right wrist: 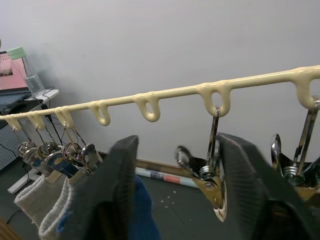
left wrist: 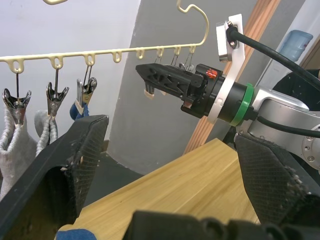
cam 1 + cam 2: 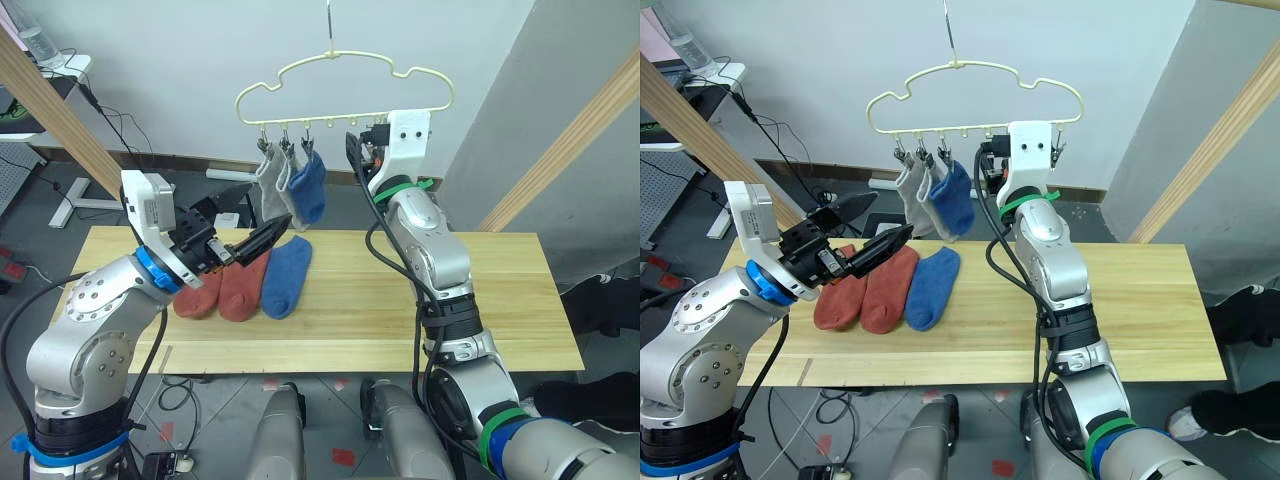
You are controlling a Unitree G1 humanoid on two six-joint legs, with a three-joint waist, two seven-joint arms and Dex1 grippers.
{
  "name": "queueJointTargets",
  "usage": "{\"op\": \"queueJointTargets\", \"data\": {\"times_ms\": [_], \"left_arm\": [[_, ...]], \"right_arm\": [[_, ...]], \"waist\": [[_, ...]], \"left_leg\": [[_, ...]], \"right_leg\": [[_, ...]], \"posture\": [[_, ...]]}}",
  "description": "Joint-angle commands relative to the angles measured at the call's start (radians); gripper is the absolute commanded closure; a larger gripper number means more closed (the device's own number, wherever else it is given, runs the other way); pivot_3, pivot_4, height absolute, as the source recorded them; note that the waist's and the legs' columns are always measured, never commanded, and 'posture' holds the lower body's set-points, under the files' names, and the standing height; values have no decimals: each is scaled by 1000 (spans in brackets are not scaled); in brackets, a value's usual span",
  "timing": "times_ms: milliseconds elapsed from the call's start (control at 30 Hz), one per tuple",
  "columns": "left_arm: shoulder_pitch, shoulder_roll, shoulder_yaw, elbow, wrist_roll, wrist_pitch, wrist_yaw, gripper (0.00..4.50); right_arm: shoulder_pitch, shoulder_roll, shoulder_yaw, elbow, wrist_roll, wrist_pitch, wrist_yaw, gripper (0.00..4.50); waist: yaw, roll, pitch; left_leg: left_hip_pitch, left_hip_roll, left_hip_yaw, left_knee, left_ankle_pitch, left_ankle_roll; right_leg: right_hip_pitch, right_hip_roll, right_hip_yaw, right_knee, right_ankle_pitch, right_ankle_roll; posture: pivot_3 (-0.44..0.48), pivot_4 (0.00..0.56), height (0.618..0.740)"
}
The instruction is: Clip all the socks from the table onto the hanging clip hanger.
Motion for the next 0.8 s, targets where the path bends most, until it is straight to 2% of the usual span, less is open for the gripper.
{"op": "queueJointTargets", "data": {"times_ms": [33,100,167,400,533,733,800], "left_arm": [[-8,0,0,-15,-3,-18,2,0],[-8,1,0,-15,-4,-18,2,0],[-7,2,0,-16,-5,-19,2,0],[-5,-2,-5,-23,-5,-17,6,0],[59,17,-23,-15,45,-10,4,0],[122,8,-71,34,128,36,74,0],[147,3,-118,93,201,44,108,0]], "right_arm": [[-19,6,2,-30,6,-11,-1,3439],[-19,6,1,-31,6,-11,-2,4058],[-18,6,2,-32,5,-11,-2,4480],[-20,3,-7,-35,13,0,-1,4480],[-26,-44,-61,-92,139,127,108,4480],[-58,-145,-85,-131,267,300,232,4480],[-61,-198,-78,-163,333,395,317,4480]], "waist": [[0,0,0],[0,0,0],[0,0,0],[0,0,0],[-1,0,0],[-1,0,0],[-2,0,0]], "left_leg": [[0,0,0,0,0,0],[0,0,0,0,0,0],[0,0,0,0,0,0],[0,0,0,0,0,0],[0,0,0,0,0,0],[0,0,0,0,0,1],[0,0,0,0,0,1]], "right_leg": [[0,0,0,0,0,0],[0,0,0,0,0,0],[0,0,0,0,0,0],[0,0,0,0,0,0],[0,0,0,0,0,0],[0,0,0,0,0,0],[0,0,0,0,0,0]], "posture": [[88,262,740],[88,262,740],[87,261,740],[84,267,740],[80,271,740],[58,281,740],[50,286,740]]}}
